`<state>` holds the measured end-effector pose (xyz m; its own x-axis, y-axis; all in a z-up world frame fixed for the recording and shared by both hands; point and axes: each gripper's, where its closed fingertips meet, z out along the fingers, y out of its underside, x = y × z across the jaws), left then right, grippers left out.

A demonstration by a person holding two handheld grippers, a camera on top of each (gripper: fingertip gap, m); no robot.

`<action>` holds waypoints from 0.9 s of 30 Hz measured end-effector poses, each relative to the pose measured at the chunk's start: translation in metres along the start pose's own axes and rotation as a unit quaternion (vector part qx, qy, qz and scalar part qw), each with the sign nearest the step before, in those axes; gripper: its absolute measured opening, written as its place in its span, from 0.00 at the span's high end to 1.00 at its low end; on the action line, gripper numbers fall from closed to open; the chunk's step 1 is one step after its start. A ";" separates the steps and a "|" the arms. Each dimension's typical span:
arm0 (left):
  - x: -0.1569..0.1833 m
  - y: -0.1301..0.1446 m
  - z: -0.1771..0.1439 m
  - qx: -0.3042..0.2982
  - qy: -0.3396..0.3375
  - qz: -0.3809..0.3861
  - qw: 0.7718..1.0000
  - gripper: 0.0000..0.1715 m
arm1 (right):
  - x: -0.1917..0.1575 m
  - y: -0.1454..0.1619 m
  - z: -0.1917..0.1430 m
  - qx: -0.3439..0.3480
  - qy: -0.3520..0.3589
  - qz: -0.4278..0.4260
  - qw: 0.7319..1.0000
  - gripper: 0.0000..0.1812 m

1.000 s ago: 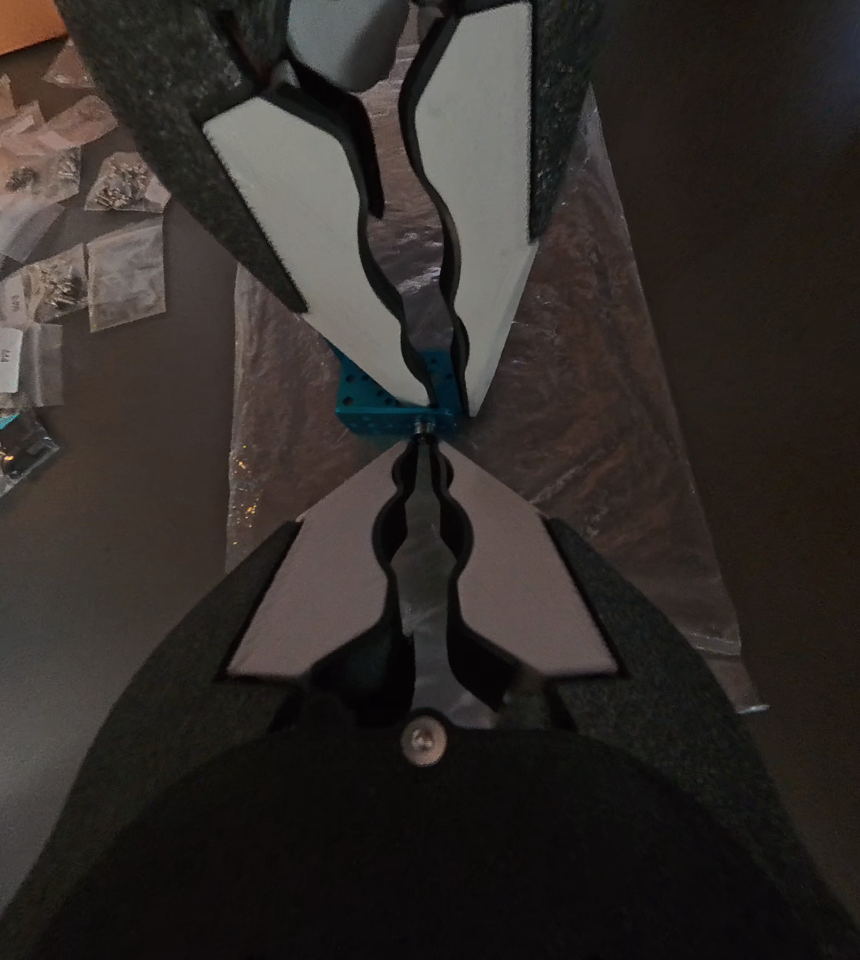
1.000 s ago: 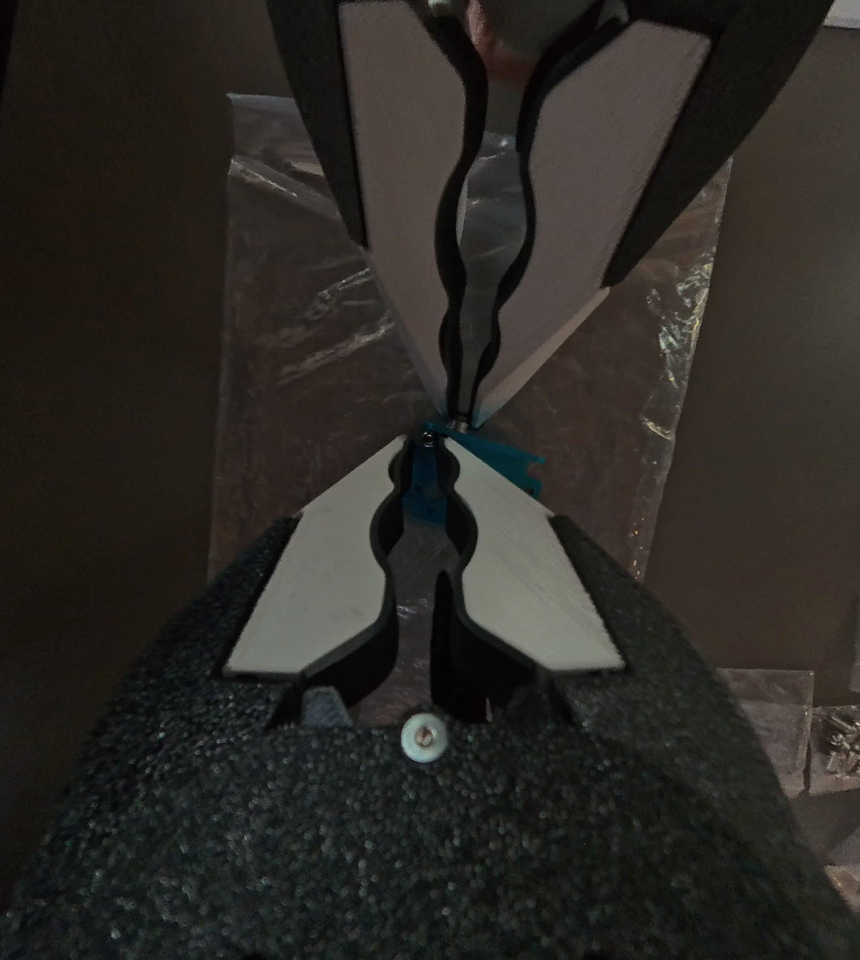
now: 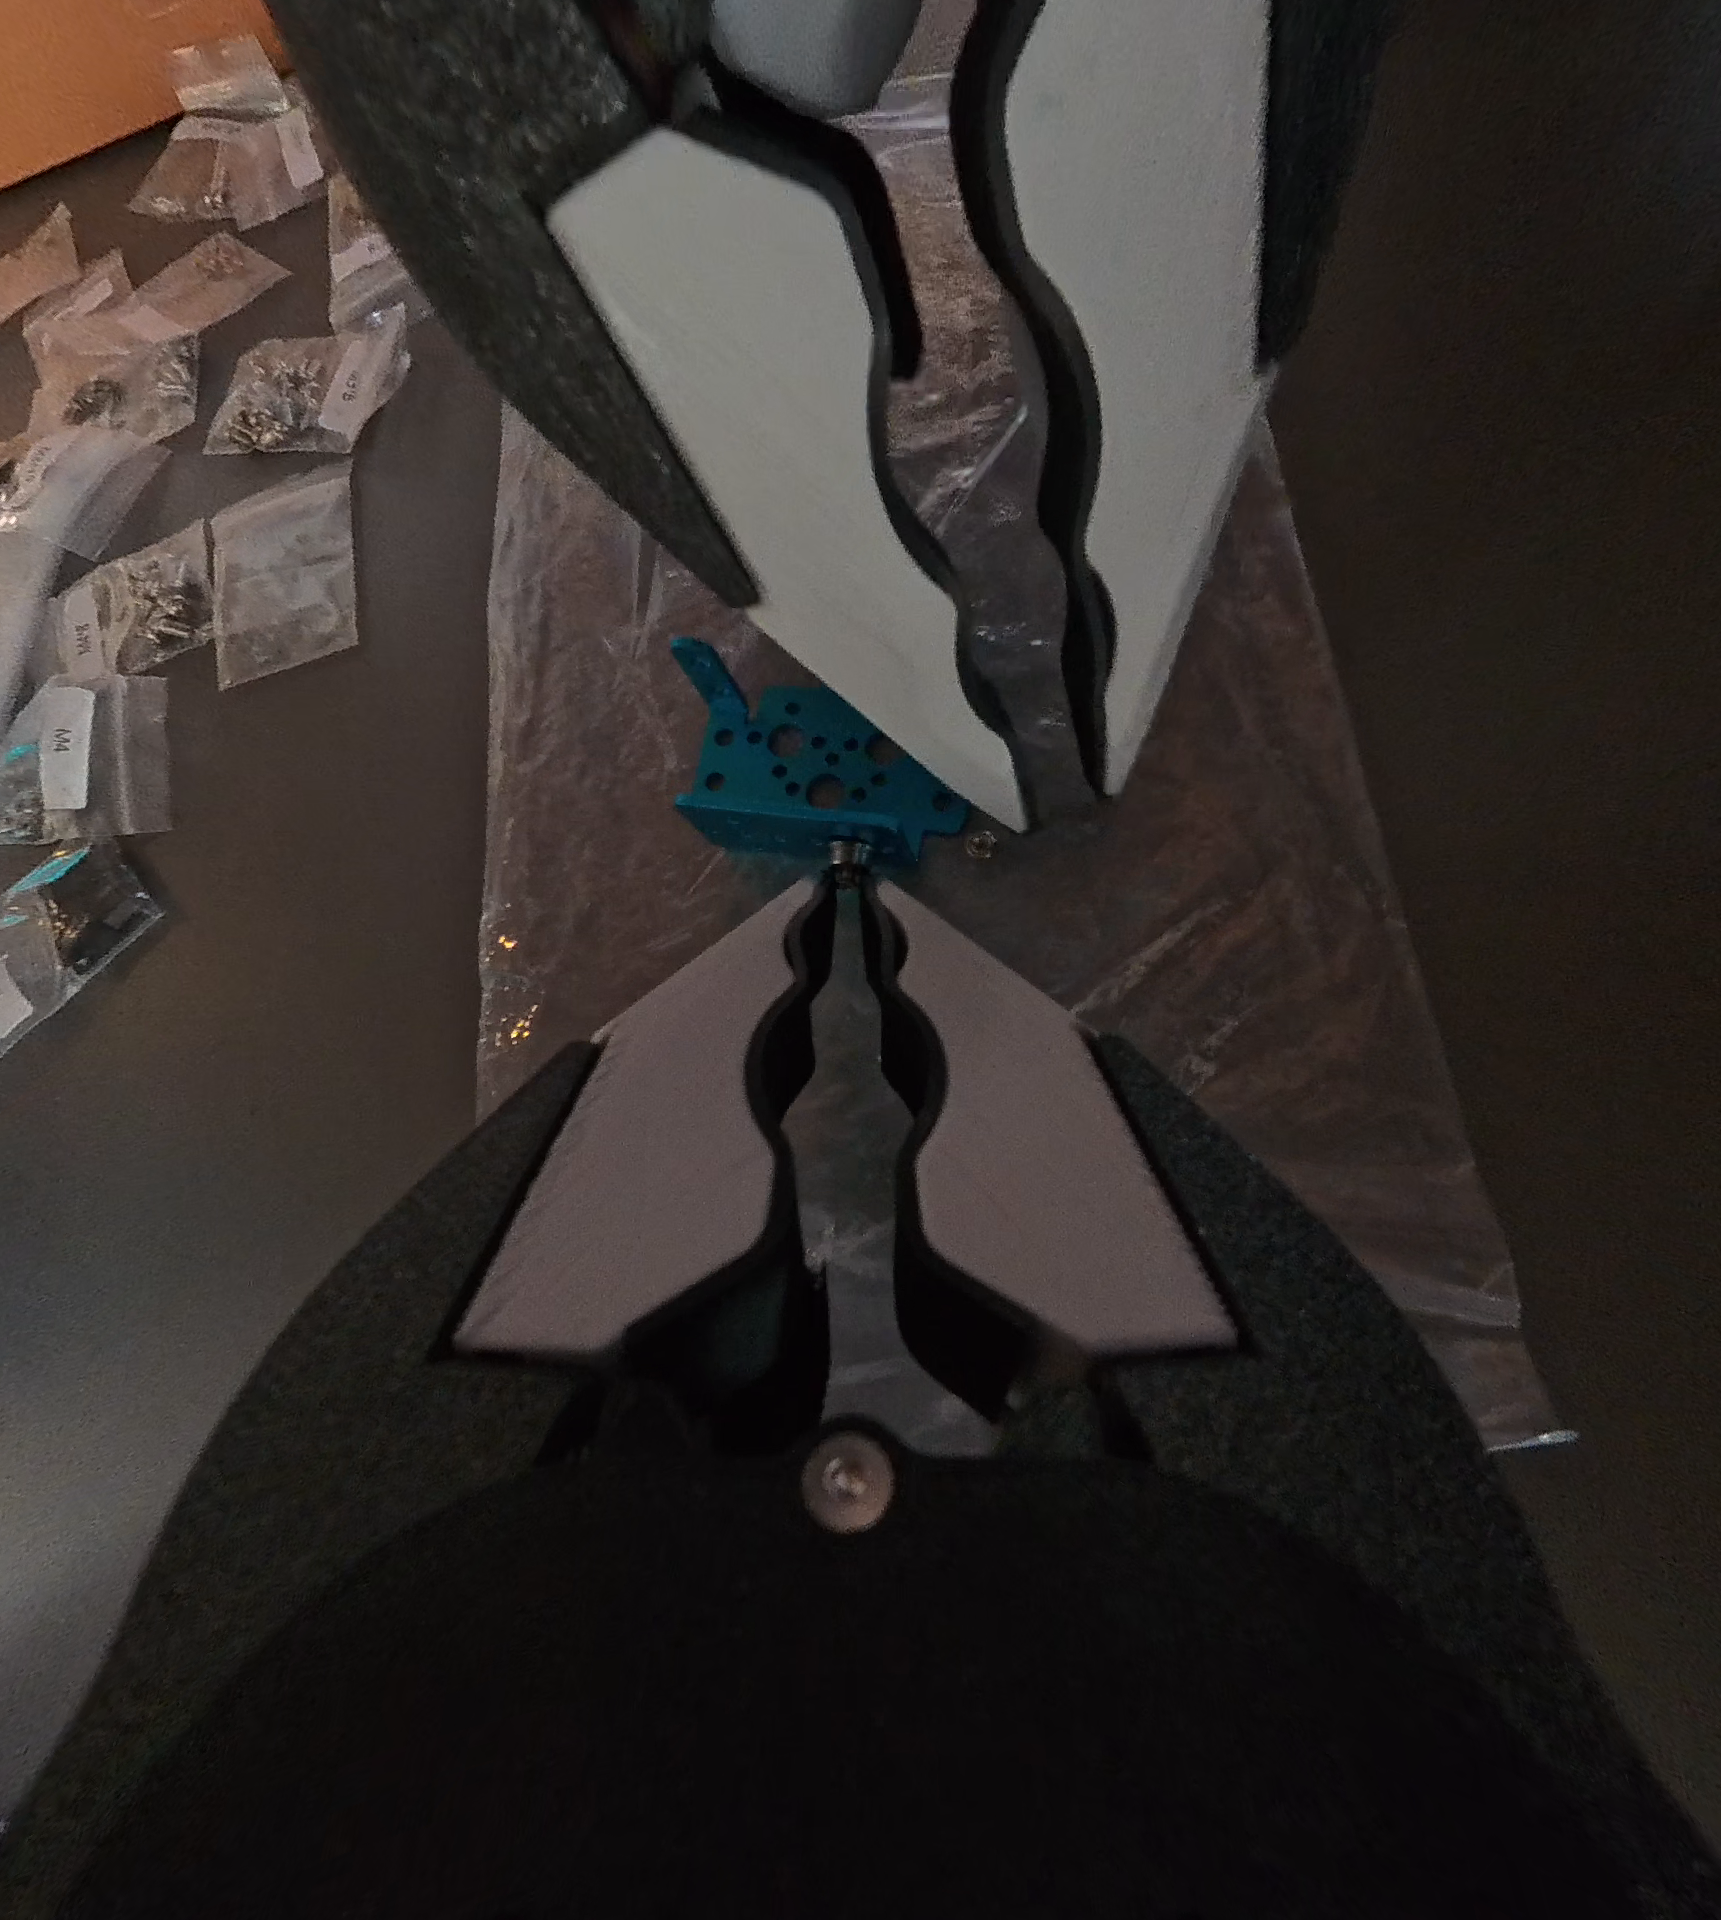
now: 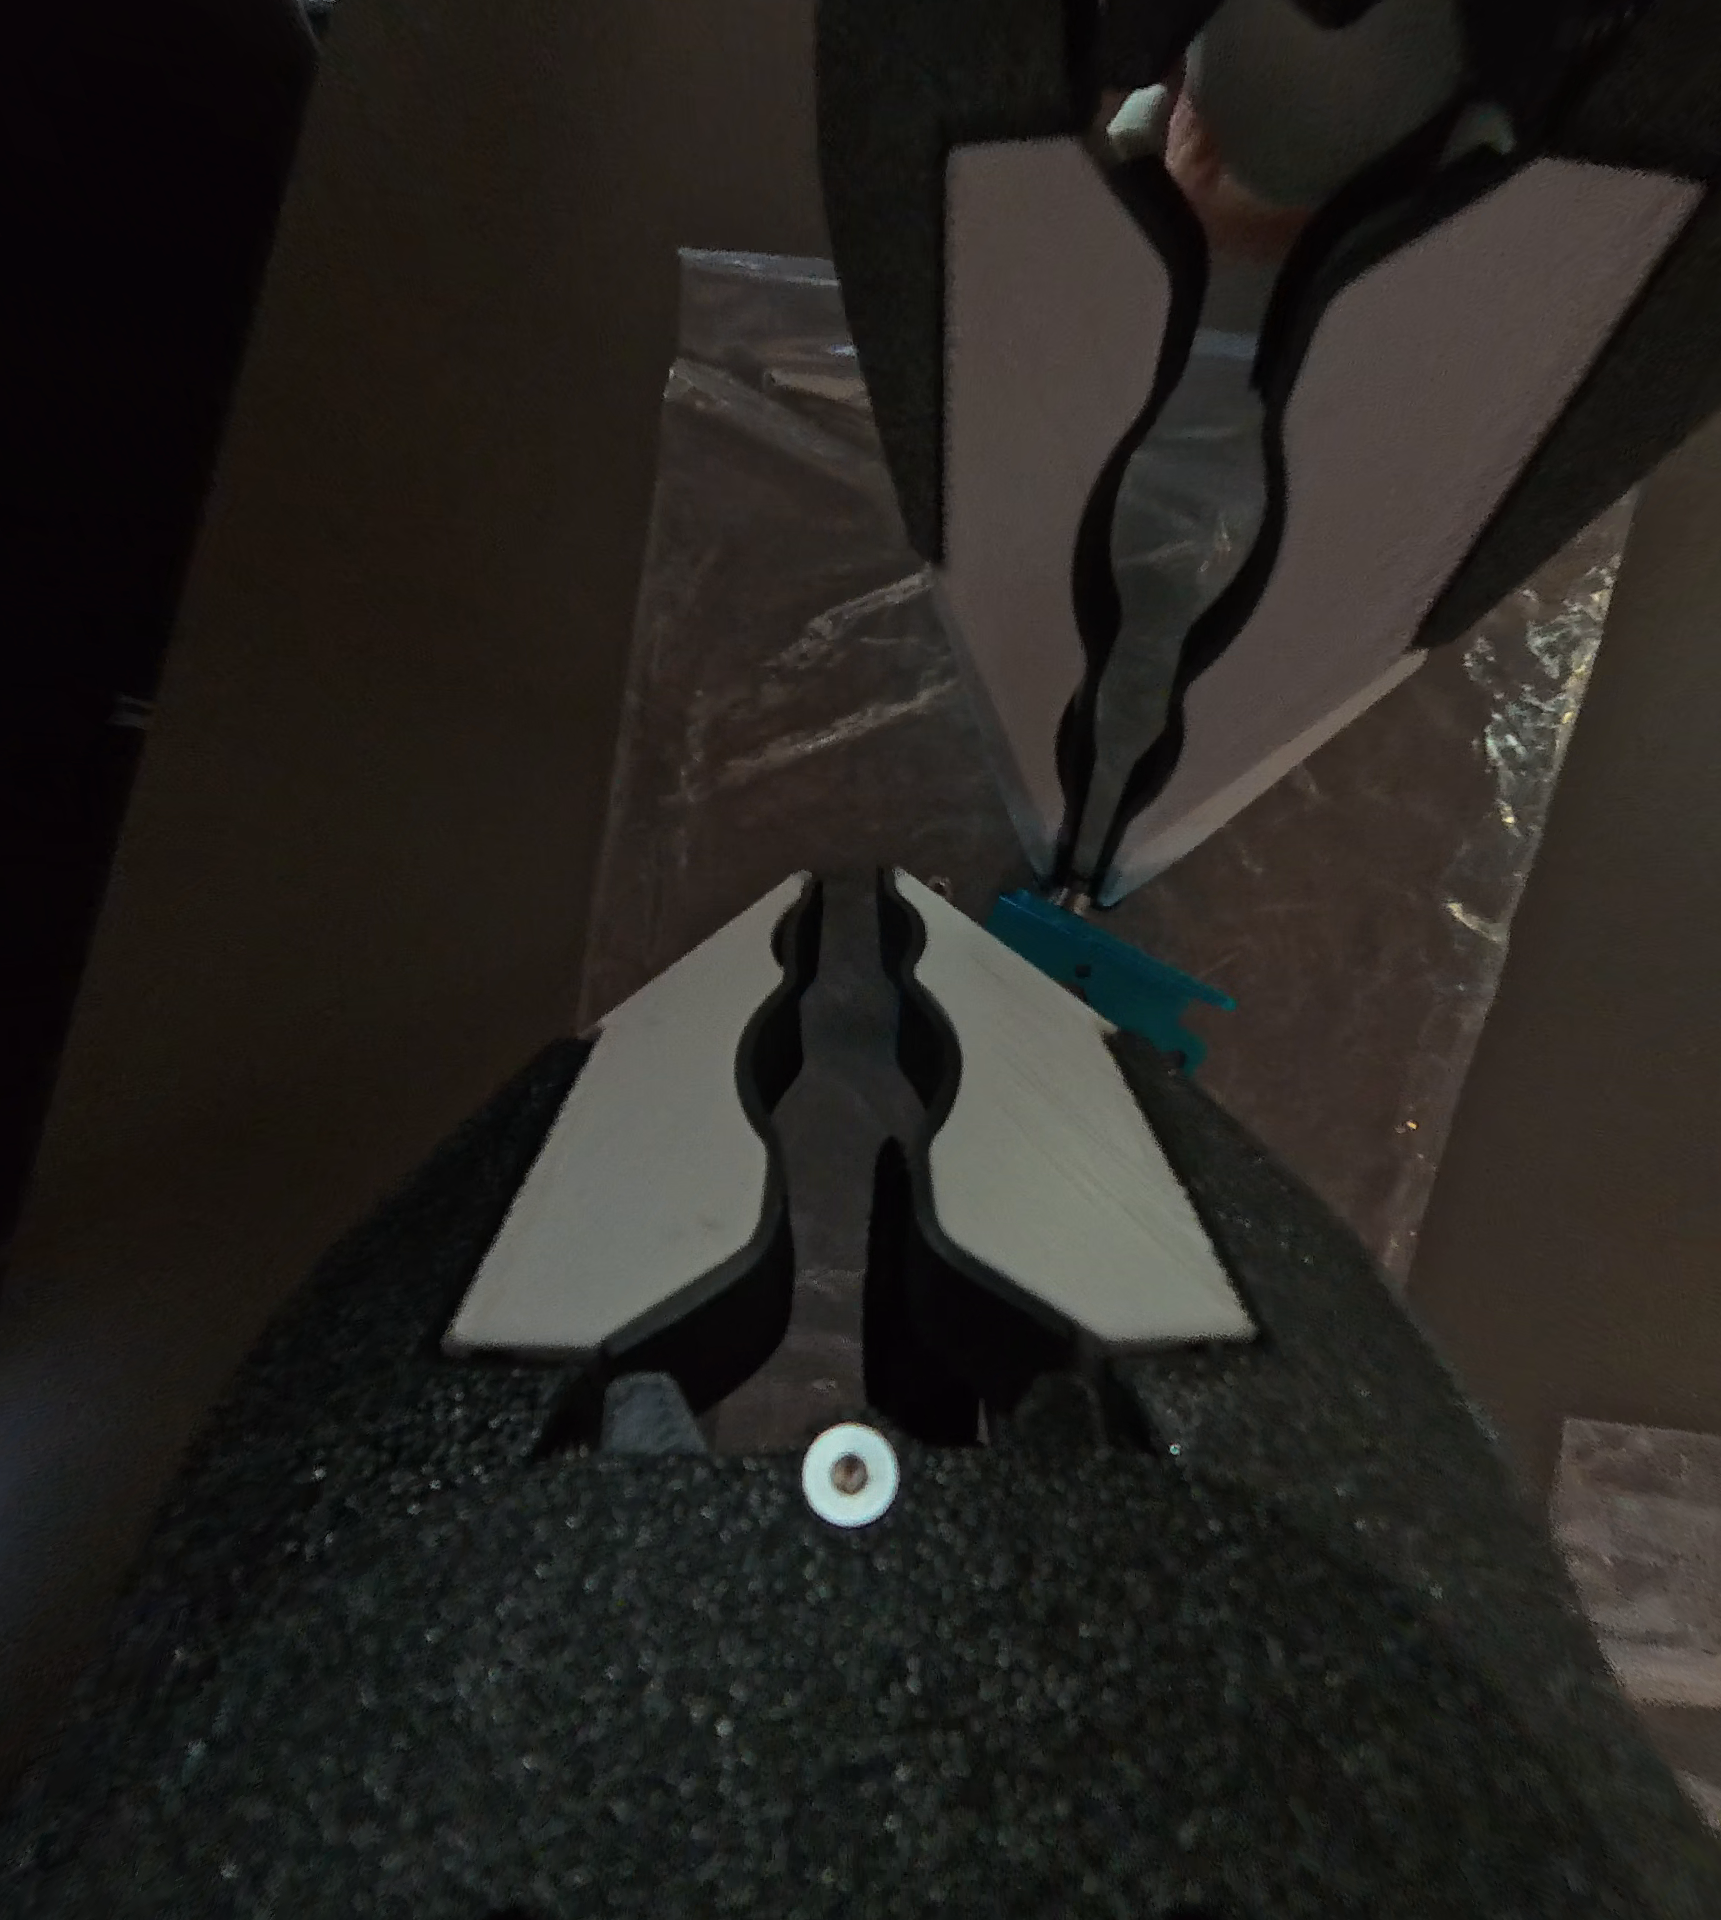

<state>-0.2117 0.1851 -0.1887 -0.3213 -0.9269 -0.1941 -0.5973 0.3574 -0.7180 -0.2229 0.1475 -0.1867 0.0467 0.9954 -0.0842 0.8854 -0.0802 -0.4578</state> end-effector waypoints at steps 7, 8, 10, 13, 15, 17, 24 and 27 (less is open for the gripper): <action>0.000 0.000 0.000 -0.001 -0.003 0.002 1.000 0.97 | 0.014 0.003 0.004 -0.014 0.046 -0.008 0.999 0.94; 0.000 0.000 0.000 -0.001 -0.003 0.003 1.000 0.97 | 0.013 0.003 0.005 -0.013 0.042 -0.008 0.999 0.95; 0.000 0.000 0.000 -0.001 -0.004 0.005 1.000 0.97 | 0.002 0.003 0.006 -0.009 0.006 -0.004 1.000 0.96; 0.000 0.000 0.000 -0.001 -0.006 0.007 1.000 0.97 | 0.001 0.001 -0.001 0.004 0.003 -0.007 1.000 0.95; 0.000 -0.001 0.000 0.000 -0.007 0.008 1.000 0.97 | 0.009 -0.001 -0.014 0.023 0.012 0.006 1.000 0.95; 0.000 -0.001 0.000 0.000 -0.008 0.009 1.000 0.97 | 0.023 0.004 -0.027 0.026 0.039 0.022 0.999 0.95; 0.001 -0.003 0.000 0.004 -0.009 0.010 1.000 0.95 | 0.039 0.015 -0.015 0.004 0.071 0.029 0.997 0.91; 0.003 -0.006 0.000 0.008 -0.007 0.013 1.000 0.95 | 0.039 0.015 -0.010 0.007 0.065 0.029 0.997 0.91</action>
<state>-0.2093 0.1802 -0.1853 -0.3261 -0.9187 -0.2227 -0.5769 0.3800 -0.7231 -0.2027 0.1854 -0.1880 0.1585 0.9874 0.0030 0.8730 -0.1387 -0.4676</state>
